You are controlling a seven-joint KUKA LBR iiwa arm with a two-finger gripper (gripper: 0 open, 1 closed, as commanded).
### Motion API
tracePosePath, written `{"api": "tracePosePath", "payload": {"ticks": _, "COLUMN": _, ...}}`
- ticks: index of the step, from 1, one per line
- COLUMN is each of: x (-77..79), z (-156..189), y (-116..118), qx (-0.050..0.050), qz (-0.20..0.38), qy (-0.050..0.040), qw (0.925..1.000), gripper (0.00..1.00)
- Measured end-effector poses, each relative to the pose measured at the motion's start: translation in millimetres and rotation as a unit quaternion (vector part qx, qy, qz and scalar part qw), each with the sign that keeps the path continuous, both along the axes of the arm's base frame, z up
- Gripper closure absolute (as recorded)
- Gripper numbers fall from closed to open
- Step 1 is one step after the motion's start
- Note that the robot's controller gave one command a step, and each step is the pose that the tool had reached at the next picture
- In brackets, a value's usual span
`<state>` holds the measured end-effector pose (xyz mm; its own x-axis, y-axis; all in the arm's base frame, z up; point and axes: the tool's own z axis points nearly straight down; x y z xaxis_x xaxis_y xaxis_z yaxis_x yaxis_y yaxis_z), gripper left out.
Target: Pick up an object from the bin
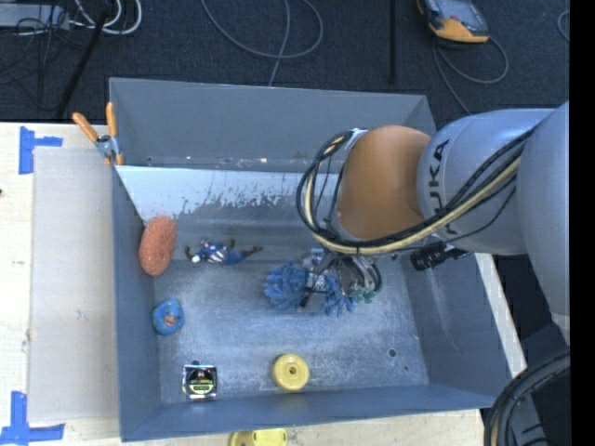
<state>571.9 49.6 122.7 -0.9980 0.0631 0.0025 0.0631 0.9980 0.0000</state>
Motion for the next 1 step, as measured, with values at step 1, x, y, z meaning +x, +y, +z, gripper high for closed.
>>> {"api": "tracePosePath", "payload": {"ticks": 1, "x": 0.0, "z": 0.0, "y": 0.1, "qx": 0.0, "qz": 0.0, "qy": 0.0, "qw": 1.0, "gripper": 1.0}}
